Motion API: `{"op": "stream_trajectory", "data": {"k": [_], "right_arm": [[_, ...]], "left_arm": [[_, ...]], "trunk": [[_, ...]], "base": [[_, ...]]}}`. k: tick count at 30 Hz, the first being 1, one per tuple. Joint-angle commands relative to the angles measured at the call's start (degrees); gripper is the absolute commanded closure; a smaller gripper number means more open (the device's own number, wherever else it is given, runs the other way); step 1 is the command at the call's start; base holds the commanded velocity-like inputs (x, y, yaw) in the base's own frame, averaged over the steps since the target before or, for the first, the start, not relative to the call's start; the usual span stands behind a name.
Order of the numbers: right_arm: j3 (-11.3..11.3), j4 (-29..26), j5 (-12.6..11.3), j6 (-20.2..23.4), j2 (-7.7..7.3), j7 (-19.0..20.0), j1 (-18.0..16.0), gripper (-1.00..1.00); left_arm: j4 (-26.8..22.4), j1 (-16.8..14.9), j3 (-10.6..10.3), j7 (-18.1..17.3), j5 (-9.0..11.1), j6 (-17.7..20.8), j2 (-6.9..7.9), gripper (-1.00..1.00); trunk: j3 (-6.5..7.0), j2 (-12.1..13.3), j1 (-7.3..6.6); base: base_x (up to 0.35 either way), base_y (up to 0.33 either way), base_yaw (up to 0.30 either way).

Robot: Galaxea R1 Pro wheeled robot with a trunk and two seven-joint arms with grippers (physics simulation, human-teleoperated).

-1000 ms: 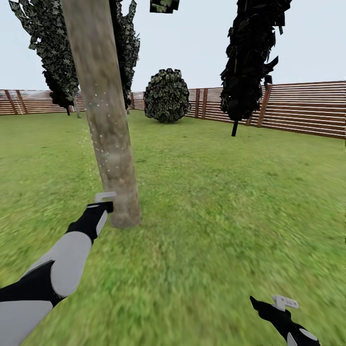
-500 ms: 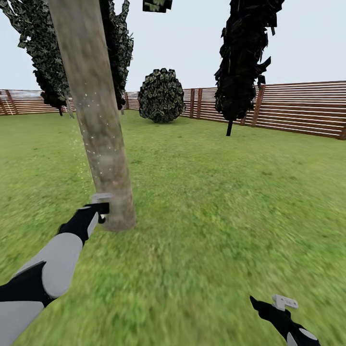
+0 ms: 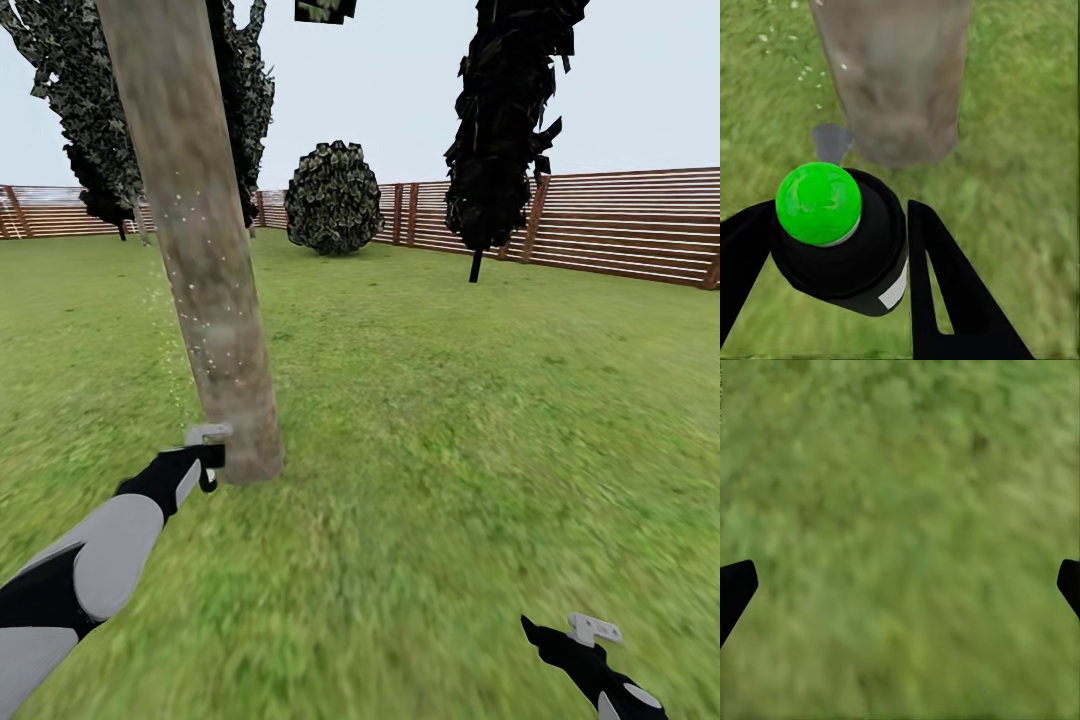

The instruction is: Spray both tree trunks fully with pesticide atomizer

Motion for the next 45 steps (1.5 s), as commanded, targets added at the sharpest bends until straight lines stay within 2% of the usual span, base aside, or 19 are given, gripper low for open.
{"op": "stream_trajectory", "data": {"k": [1,6,8,10,13,15,17,18,20,22,24,25,27,31,35,36,42,43,45], "right_arm": [[0.0,0.0,0.0,0.0,0.0,0.0,0.0,-1.0],[0.0,-0.01,0.01,0.01,0.02,0.0,-0.01,-1.0],[0.0,0.0,0.0,0.02,0.01,0.0,-0.01,-1.0],[0.0,0.0,0.0,0.02,0.0,0.0,-0.01,-1.0],[0.0,0.0,0.0,-0.01,0.0,0.0,-0.01,-1.0],[0.0,0.0,0.0,-0.02,0.0,0.0,-0.01,-1.0],[0.0,0.0,0.0,0.0,0.0,0.0,0.01,-1.0],[0.0,0.0,0.0,-0.03,0.0,0.0,0.0,-1.0],[0.0,0.0,0.0,-0.05,0.0,0.0,-0.01,-1.0],[0.0,0.0,0.0,-0.06,0.03,0.0,0.01,-1.0],[0.0,0.0,0.02,-0.05,0.01,0.0,0.0,-1.0],[0.0,0.0,0.03,-0.05,0.04,0.0,0.0,-1.0],[0.0,0.0,0.01,-0.05,0.01,0.0,-0.01,-1.0],[0.0,0.0,0.0,-0.06,0.03,0.0,0.0,-1.0],[0.0,0.0,0.0,-0.06,0.06,0.0,-0.01,-1.0],[0.0,0.0,0.01,-0.05,0.06,0.0,-0.01,-1.0],[0.0,0.0,0.02,-0.06,0.01,0.0,0.0,-1.0],[0.0,0.0,0.01,-0.07,0.03,0.0,0.0,-1.0],[0.0,0.0,0.01,-0.07,0.02,0.0,0.01,-1.0]], "left_arm": [[1.24,-0.02,-0.05,0.02,-0.07,-0.02,0.03,1.0],[3.51,-0.02,-0.05,0.08,-0.28,0.05,0.25,1.0],[3.62,-0.02,-0.1,0.05,-0.32,0.12,1.6,1.0],[3.67,-0.02,-0.13,0.04,-0.36,0.2,4.06,1.0],[3.33,-0.02,-0.11,0.03,-0.37,0.29,6.57,1.0],[2.71,-0.02,-0.11,-0.03,-0.37,0.4,7.17,1.0],[2.7,-0.02,-0.34,-0.05,-0.38,0.41,6.96,1.0],[2.84,-0.02,-0.49,-0.05,-0.34,0.42,6.59,1.0],[3.11,-0.02,-0.65,-0.23,-0.3,0.42,3.67,1.0],[3.34,-0.02,-0.71,-0.89,-0.29,0.42,1.88,1.0],[3.79,-0.02,-0.75,-1.69,-0.35,0.42,-2.13,1.0],[3.87,-0.02,-0.82,-1.79,-0.36,0.42,-3.46,1.0],[3.92,-0.02,-1.65,-1.87,-0.37,0.42,-4.89,1.0],[3.94,-0.02,-2.52,-1.9,-0.3,0.42,-5.62,1.0],[3.78,-0.02,-2.55,-1.9,-0.37,0.44,-4.6,1.0],[3.61,-0.02,-2.5,-1.9,-0.35,0.5,-3.0,1.0],[1.33,-0.04,-2.36,-1.74,-0.22,1.53,1.21,1.0],[0.54,-0.03,-2.3,-1.73,-0.12,2.6,2.08,1.0],[-1.27,-0.1,-2.34,-1.74,-0.05,5.52,2.66,1.0]], "trunk": [[0.0,0.0,0.0],[0.0,0.0,0.0],[0.0,0.0,0.0],[0.0,0.0,0.0],[0.0,0.0,0.0],[0.0,0.0,0.0],[0.0,0.0,0.0],[0.0,0.0,0.0],[0.0,0.0,0.0],[0.0,0.0,0.0],[0.0,0.0,0.0],[0.0,0.0,0.0],[0.0,0.0,0.0],[0.0,0.0,0.0],[0.0,0.0,0.0],[0.0,0.0,0.0],[0.0,0.0,0.0],[0.0,0.0,0.0],[0.0,0.0,0.0]], "base": [[0.004,0.005,-0.001],[0.001,0.001,-0.01],[0.0,0.0,-0.17],[0.0,0.0,-0.196],[0.0,0.0,-0.064],[0.0,0.0,-0.008],[0.0,0.0,-0.003],[0.0,0.0,0.0],[0.0,0.0,0.0],[0.0,0.0,0.0],[0.0,0.0,0.0],[0.0,0.0,0.0],[0.0,0.0,0.0],[0.0,0.0,0.0],[0.0,0.0,0.0],[0.0,0.0,0.0],[0.0,0.0,0.0],[0.0,0.0,0.0],[0.0,0.0,0.0]]}}
